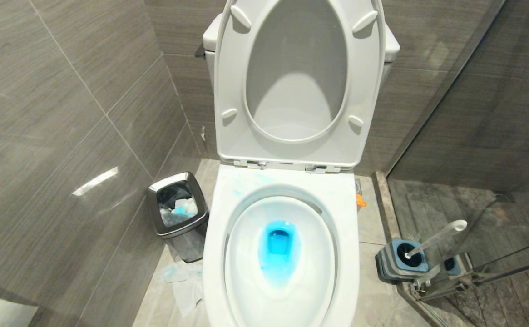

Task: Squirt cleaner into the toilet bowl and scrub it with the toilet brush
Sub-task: Pour in the cleaning agent

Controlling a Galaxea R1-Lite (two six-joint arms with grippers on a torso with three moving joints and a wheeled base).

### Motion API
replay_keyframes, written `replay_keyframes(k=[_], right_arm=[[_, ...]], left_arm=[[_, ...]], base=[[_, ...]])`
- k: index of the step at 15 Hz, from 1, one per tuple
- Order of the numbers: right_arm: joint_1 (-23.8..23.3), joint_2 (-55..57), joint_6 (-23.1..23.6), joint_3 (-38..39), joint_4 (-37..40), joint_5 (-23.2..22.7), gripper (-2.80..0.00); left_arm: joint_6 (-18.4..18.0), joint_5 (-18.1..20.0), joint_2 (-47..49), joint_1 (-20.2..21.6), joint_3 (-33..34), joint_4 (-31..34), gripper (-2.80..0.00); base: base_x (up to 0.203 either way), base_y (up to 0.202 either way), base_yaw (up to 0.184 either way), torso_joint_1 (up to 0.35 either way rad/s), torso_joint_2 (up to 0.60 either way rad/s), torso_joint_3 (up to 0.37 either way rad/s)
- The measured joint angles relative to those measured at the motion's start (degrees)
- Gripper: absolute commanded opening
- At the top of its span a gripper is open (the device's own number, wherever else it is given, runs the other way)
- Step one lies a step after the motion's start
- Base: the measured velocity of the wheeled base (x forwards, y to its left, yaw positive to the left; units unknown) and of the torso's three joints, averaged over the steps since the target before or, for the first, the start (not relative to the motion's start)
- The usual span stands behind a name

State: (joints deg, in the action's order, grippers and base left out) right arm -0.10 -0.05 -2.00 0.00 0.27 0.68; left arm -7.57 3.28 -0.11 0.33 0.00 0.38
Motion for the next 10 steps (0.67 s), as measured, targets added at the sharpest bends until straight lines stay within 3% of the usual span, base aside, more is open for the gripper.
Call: replay_keyframes(k=[10], right_arm=[[0.00, 0.00, 0.00, 0.00, 0.00, 0.01, -2.80]], left_arm=[[3.41, -0.94, 0.16, -0.26, -0.02, 0.04, -2.80]], base=[[0.000, 0.000, 0.000, 0.000, 0.00, 0.000]])
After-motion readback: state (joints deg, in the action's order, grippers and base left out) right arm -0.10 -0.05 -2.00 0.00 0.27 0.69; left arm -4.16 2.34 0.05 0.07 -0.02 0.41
